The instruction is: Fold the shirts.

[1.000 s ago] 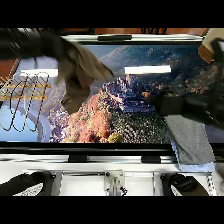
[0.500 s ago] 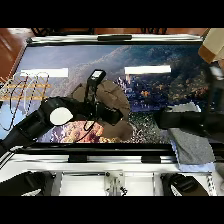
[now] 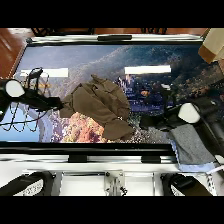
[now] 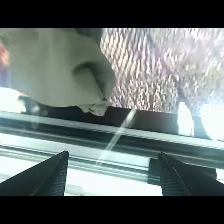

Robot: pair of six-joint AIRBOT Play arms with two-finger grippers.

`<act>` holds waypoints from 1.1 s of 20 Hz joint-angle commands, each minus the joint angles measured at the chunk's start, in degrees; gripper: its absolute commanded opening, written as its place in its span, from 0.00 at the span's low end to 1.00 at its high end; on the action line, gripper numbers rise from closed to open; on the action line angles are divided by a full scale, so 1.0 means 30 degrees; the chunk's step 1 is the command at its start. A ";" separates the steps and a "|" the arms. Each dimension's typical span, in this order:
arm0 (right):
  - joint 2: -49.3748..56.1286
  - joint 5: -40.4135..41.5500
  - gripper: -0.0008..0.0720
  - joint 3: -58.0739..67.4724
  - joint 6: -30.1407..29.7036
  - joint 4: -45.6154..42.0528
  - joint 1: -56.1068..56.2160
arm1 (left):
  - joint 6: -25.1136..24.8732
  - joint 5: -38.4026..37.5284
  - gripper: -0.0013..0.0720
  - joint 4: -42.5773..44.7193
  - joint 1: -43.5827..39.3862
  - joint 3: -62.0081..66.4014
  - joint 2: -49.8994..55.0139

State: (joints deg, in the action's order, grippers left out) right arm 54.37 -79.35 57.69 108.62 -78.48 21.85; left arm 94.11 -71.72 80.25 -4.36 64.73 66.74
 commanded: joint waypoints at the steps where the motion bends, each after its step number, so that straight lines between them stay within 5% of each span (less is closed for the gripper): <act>1: 0.1945 0.0678 0.92 -0.0342 -0.1173 0.1668 0.0022 | -0.0648 0.1268 0.82 -0.2266 0.3672 -0.1967 0.0459; 6: 0.4524 0.0882 0.92 -0.0342 -0.1960 0.3548 0.0066 | -0.0721 0.4364 0.82 -0.2521 0.3461 -0.3541 0.2871; 14: 0.7009 0.3395 0.92 -0.0342 -0.1158 0.4437 0.1610 | -0.3337 0.6951 0.80 -0.4750 0.3147 -0.3432 0.5814; 21: 0.8218 0.7082 0.92 -0.0342 0.0758 0.4524 0.2914 | -0.3883 0.8670 0.13 -0.6186 0.3264 -0.2637 0.5916; 22: 0.8255 0.7206 0.76 -0.0342 0.1166 0.4532 0.2914 | -0.4146 0.8378 0.06 -0.6200 0.3337 -0.2208 0.5909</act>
State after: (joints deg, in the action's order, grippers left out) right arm 78.19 -61.60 56.66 108.57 -65.06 29.65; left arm 83.13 -47.35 62.83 5.28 56.12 84.33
